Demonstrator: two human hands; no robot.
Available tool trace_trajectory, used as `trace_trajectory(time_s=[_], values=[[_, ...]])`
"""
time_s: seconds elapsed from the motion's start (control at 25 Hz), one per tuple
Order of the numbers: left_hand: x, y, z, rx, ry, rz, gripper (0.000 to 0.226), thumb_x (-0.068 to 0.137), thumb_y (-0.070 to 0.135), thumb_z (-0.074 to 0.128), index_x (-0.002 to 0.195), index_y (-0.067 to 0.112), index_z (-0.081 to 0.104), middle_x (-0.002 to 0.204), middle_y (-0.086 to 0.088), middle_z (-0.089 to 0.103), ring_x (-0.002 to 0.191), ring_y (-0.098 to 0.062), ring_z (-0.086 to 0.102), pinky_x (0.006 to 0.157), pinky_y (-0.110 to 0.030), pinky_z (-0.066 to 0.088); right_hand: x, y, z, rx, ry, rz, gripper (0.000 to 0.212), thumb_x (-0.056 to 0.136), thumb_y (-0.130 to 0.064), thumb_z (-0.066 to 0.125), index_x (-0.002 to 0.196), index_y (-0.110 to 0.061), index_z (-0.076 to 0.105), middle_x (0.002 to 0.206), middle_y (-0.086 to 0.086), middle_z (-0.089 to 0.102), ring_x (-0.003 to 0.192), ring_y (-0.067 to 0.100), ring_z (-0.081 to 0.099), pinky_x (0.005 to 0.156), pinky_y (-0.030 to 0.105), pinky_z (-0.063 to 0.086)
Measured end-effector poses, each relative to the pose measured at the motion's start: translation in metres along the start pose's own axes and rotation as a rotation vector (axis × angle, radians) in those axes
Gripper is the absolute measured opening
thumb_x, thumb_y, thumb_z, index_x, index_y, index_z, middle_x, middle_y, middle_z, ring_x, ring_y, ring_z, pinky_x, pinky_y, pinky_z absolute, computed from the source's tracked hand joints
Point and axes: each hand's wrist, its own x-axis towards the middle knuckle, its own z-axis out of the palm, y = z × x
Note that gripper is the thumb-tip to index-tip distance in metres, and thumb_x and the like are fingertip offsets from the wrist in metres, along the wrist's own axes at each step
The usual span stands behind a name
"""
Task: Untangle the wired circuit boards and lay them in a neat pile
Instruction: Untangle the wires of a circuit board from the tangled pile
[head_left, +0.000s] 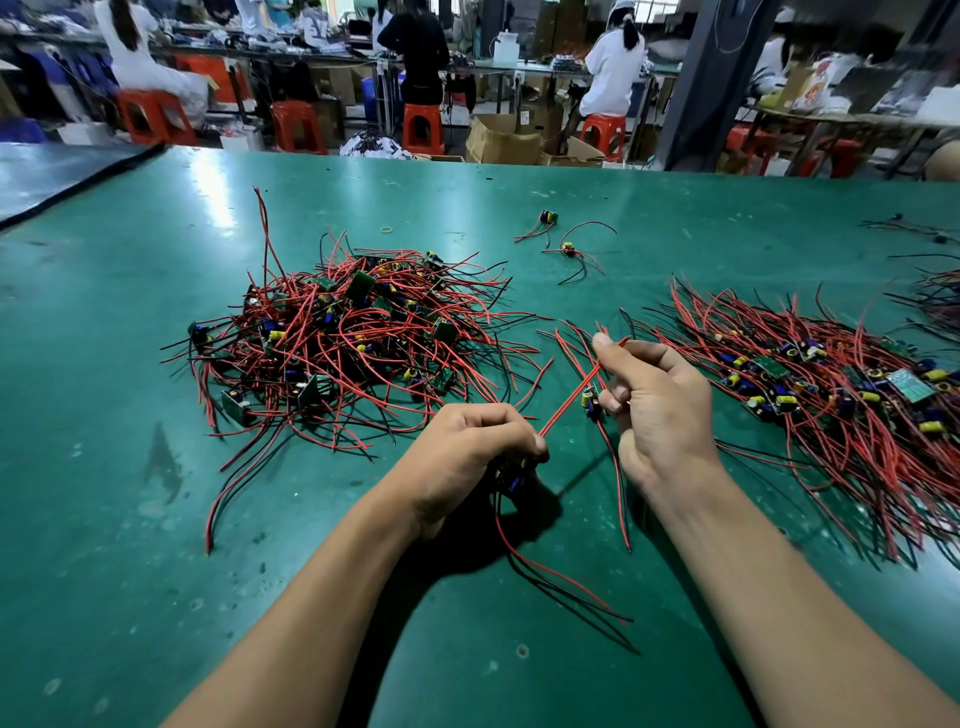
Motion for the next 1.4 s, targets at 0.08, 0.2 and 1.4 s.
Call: trace_trajectory(time_s=[0.08,0.2,1.4], values=[[-0.001,0.000,0.000,0.001,0.001,0.002,0.009,0.072,0.004,0.068,0.063,0.006,0.065,0.061,-0.009,0.060,0.055,-0.019,0.051,0.050,-0.019,0.043,0.000,-0.001,-0.001,0.018,-0.001,0.019,0.031,0.083,0.001,0.075,0.073,-0.015,0.051,0.055,-0.005,0.054,0.037,0.005,0.035,0.038,0.018,0.031],[-0.002,0.000,0.001,0.001,0.027,0.010,0.007,0.068,0.007,0.068,0.062,0.008,0.067,0.066,-0.014,0.057,0.054,-0.018,0.052,0.052,-0.020,0.044,-0.001,-0.002,-0.003,0.020,-0.057,0.065,0.029,0.084,-0.008,0.076,0.076,-0.017,0.049,0.055,-0.007,0.049,0.040,0.005,0.035,0.041,0.019,0.031],[-0.001,0.001,0.000,0.013,0.050,0.024,0.026,0.080,-0.002,0.065,0.058,0.013,0.068,0.068,-0.013,0.060,0.052,-0.012,0.055,0.051,-0.019,0.046,-0.002,-0.017,-0.001,0.095,-0.156,0.351,0.042,0.093,-0.027,0.064,0.054,-0.012,0.063,0.052,-0.005,0.042,0.035,0.004,0.027,0.037,0.016,0.021]])
